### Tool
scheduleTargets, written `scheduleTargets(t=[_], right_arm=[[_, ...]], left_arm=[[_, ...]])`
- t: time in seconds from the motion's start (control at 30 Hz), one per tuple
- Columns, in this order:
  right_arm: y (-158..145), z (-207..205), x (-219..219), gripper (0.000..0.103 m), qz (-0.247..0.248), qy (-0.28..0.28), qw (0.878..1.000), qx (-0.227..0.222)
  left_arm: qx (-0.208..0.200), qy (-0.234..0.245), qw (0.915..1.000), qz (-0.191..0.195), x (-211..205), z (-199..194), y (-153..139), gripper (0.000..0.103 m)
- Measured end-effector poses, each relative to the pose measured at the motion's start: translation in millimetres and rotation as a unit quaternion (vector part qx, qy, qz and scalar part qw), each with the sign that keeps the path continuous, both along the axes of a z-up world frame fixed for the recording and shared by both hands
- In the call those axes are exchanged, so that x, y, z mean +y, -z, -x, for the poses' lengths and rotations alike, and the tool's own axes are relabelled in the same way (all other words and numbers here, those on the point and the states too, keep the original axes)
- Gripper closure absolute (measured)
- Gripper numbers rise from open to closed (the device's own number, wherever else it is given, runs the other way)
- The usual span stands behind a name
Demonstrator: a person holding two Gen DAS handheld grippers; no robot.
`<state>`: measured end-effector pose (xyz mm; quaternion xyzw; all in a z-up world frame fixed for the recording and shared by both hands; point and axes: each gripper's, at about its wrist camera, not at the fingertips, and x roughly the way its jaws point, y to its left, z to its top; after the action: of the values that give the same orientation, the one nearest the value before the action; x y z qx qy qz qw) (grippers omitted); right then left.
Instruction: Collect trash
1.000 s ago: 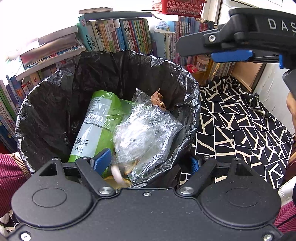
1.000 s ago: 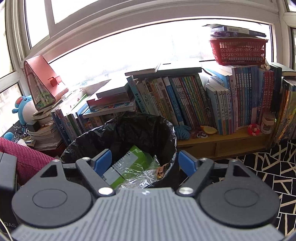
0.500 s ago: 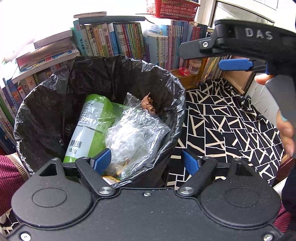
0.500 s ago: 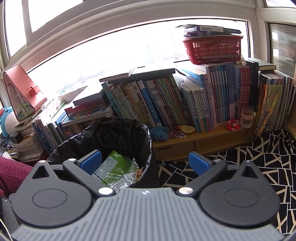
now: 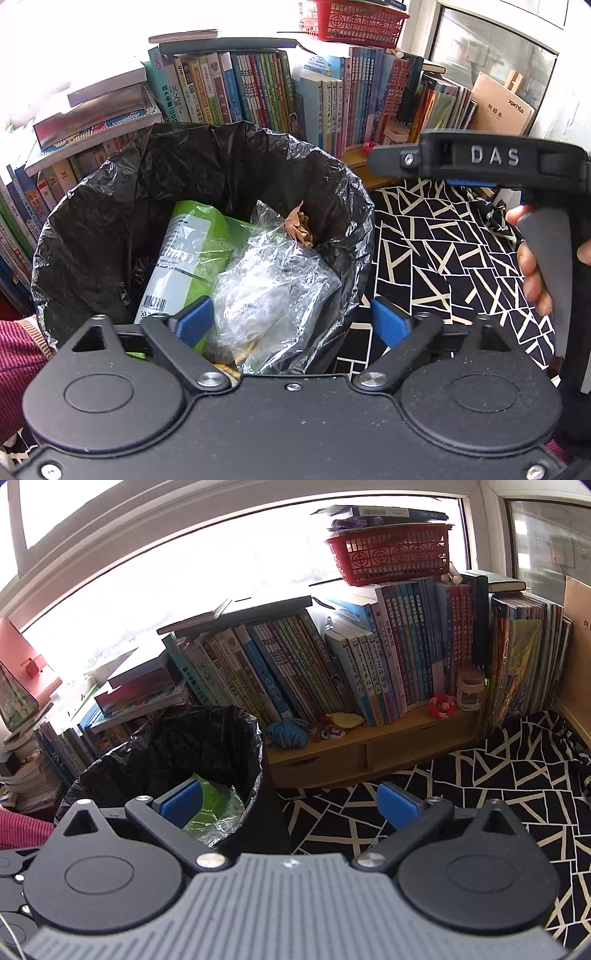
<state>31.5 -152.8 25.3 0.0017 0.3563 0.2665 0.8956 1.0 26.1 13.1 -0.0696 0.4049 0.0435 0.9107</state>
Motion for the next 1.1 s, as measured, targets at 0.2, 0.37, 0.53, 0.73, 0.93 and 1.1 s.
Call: scheduleTargets(t=[0.2, 0.37, 0.53, 0.73, 0.93, 1.1], right_arm=[[2.3, 0.6, 4.2, 0.000, 0.001, -0.014, 1.000, 0.015], [3.2, 3.7, 6.5, 0.000, 0.014, -0.016, 1.000, 0.011], [4.5, 8.3, 12.1, 0.000, 0.034, -0.031, 0.999, 0.004], [9.2, 9.6, 17.2, 0.000, 0.058, -0.032, 0.998, 0.005], [13.3, 8.9, 18.0, 0.000, 0.074, -0.029, 0.997, 0.004], [14.5, 8.7, 18.7, 0.000, 0.081, -0.032, 0.996, 0.007]], left_arm=[[0.011, -0.003, 0.9999, -0.010, -3.0, -4.9, 3.7, 0.011], [0.019, -0.010, 0.9997, -0.013, -2.6, -6.2, 6.1, 0.010], [0.028, -0.013, 0.9995, -0.007, -0.9, -8.1, 8.5, 0.010], [0.039, -0.015, 0.9991, -0.006, -1.5, -9.3, 12.9, 0.010], [0.044, -0.018, 0.9989, -0.001, -0.2, -9.4, 14.6, 0.010], [0.050, -0.021, 0.9985, 0.000, 1.2, -10.9, 16.8, 0.010]])
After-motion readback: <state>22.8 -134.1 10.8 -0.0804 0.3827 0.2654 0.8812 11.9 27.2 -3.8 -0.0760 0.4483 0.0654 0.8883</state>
